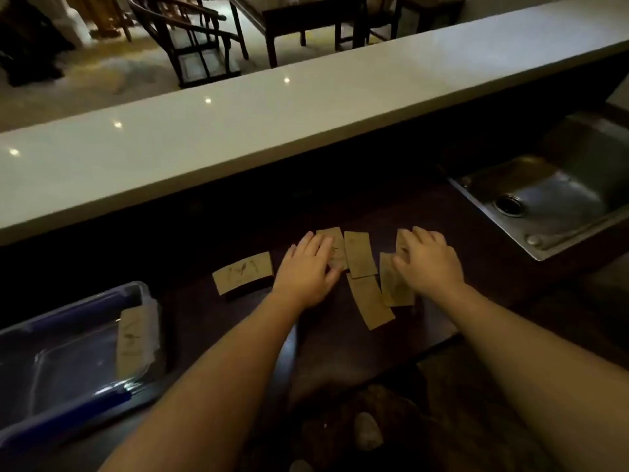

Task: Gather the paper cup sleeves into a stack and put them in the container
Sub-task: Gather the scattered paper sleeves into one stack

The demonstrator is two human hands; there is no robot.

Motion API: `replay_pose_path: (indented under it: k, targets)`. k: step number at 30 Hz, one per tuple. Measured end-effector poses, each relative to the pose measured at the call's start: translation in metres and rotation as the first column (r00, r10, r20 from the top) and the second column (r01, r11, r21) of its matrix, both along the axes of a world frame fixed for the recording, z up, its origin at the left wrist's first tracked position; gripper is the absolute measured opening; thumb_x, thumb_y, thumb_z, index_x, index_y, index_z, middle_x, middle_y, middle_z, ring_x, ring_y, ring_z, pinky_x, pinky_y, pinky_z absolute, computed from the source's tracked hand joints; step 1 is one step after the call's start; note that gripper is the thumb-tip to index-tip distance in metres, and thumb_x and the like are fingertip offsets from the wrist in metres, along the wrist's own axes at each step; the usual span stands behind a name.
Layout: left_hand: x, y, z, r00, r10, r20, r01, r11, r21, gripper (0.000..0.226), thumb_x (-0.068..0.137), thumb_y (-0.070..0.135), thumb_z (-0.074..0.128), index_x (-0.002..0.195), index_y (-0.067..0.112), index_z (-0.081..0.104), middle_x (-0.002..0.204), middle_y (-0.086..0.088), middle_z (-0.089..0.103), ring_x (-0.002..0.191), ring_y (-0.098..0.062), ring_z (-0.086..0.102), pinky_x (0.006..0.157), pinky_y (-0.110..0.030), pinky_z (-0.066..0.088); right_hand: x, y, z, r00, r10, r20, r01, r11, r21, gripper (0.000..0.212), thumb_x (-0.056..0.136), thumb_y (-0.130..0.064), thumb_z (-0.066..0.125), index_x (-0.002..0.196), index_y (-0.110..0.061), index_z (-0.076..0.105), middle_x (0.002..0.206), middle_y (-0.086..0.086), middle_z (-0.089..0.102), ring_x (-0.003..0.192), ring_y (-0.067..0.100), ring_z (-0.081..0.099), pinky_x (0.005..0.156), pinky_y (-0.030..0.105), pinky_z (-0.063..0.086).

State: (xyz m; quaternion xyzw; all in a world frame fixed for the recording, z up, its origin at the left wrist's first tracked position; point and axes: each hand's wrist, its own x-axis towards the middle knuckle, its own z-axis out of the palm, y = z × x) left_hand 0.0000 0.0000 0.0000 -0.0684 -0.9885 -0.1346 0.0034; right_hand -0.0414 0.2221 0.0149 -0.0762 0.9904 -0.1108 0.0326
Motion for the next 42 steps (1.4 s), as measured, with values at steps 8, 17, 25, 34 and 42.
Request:
replay_pose_path:
  k: [8, 17, 25, 34, 42]
  targets:
    - [0.014, 0.053, -0.031, 0.961, 0.234, 0.146, -0.254, 0.958, 0.134, 0.054, 0.092, 0.038, 0.048, 0.14, 0.013, 0.04, 0.139, -0.009, 0.048, 0.125, -0.028, 0.04, 0.098, -0.043, 0.039, 0.013, 0.005, -0.043, 0.936, -0.18, 0.303, 0.229, 0.965, -0.132, 0.058, 0.086, -0.052, 0.057, 0.125, -0.01, 0.052, 0.126, 0.017, 0.052, 0.115, 0.036, 0.05, 0.087, 0.043, 0.045]
    - [0.012, 0.07, -0.048, 0.932, 0.271, 0.239, -0.317, 0.931, 0.181, 0.062, 0.089, 0.037, 0.053, 0.144, 0.016, 0.035, 0.136, -0.008, 0.045, 0.123, -0.026, 0.039, 0.098, -0.041, 0.043, 0.014, -0.004, -0.048, 0.93, -0.236, 0.282, 0.284, 0.948, -0.144, 0.071, 0.078, -0.047, 0.073, 0.125, -0.001, 0.045, 0.129, 0.023, 0.051, 0.117, 0.039, 0.049, 0.086, 0.045, 0.048]
    - [0.009, 0.064, -0.062, 0.946, 0.237, 0.222, -0.273, 0.951, 0.148, 0.061, 0.087, 0.04, 0.054, 0.142, 0.017, 0.041, 0.139, -0.006, 0.043, 0.126, -0.025, 0.036, 0.102, -0.04, 0.039, 0.006, -0.001, -0.055, 0.88, -0.313, 0.357, 0.415, 0.872, -0.259, 0.067, 0.071, -0.04, 0.081, 0.121, -0.005, 0.052, 0.119, 0.018, 0.058, 0.11, 0.037, 0.056, 0.084, 0.042, 0.051]
    - [0.012, 0.071, -0.042, 0.922, 0.349, 0.167, -0.386, 0.788, 0.479, 0.042, 0.093, 0.034, 0.051, 0.131, 0.016, 0.054, 0.12, 0.0, 0.054, 0.108, -0.014, 0.049, 0.091, -0.03, 0.045, 0.01, 0.014, -0.039, 0.778, -0.152, 0.609, 0.627, 0.246, -0.739, 0.013, 0.084, -0.009, 0.069, 0.092, -0.018, 0.073, 0.089, 0.003, 0.078, 0.079, 0.017, 0.074, 0.063, 0.028, 0.056]
    - [0.011, 0.067, 0.002, 0.544, -0.077, 0.836, -0.833, -0.167, 0.527, 0.051, 0.095, 0.053, 0.04, 0.101, 0.01, 0.067, 0.081, -0.008, 0.065, 0.07, -0.02, 0.062, 0.057, -0.029, 0.054, 0.034, -0.004, -0.028, 0.871, 0.073, 0.485, 0.467, 0.177, -0.866, 0.028, 0.08, 0.001, 0.068, 0.076, -0.024, 0.081, 0.115, -0.004, 0.072, 0.109, 0.01, 0.065, 0.085, 0.026, 0.053]
